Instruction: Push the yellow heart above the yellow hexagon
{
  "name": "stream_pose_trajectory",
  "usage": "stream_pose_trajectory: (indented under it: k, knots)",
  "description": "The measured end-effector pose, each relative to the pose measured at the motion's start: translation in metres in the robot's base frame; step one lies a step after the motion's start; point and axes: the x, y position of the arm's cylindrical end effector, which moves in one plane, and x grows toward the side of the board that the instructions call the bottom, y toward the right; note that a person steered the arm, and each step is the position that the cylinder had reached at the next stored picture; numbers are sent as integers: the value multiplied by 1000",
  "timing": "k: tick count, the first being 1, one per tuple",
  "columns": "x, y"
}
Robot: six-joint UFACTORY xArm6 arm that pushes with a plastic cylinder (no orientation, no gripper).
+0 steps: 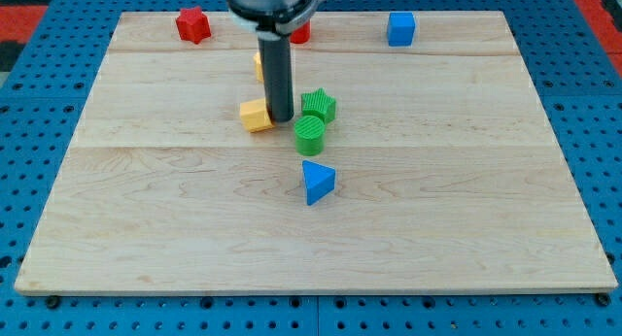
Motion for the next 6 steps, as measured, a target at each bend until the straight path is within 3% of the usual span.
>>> stream_pose_trajectory:
  k: [2,5,6]
  knots:
    - [-74,26]
    - [-128,4]
    - [-101,-28]
